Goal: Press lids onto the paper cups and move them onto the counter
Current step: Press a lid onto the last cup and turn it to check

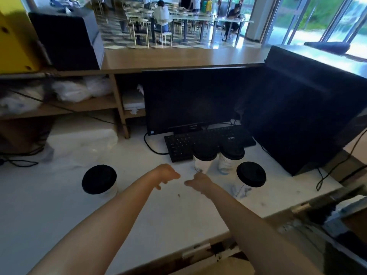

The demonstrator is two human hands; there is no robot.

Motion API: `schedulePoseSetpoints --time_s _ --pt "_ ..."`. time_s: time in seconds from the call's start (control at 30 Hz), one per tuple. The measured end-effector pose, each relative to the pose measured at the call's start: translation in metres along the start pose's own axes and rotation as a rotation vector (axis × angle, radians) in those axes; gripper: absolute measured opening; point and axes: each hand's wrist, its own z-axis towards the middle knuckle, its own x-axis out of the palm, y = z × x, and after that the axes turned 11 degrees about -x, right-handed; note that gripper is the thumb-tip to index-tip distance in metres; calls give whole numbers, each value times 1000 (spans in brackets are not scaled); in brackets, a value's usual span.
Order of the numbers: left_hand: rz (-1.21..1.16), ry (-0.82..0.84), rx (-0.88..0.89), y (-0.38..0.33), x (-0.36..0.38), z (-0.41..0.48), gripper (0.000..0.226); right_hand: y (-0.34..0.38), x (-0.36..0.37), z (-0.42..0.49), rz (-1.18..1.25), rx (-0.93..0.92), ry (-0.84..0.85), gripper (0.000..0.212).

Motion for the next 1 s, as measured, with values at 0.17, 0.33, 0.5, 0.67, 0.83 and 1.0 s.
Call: schedulePoseSetpoints --time_s 0.17,0.33,0.5,0.67,0.83,1.0 --pt "42 66 -67 51 -18 -24 53 32 17 -4 -153 -3 101 42" --pt "54 157 -132 130 -39 -38 54 66 47 -12 -121 -20 200 46" --pt "-79 156 -210 202 -74 -35 53 102 94 -27 -17 -87 217 50" --pt "-276 59 -249 244 -117 -24 46 132 136 -7 16 -125 54 47" --pt "-479 -404 62 225 -146 -9 40 173 157 10 110 -248 -149 50" --pt "-384 -501 299 190 -131 -3 40 189 182 20 62 -365 -200 42"
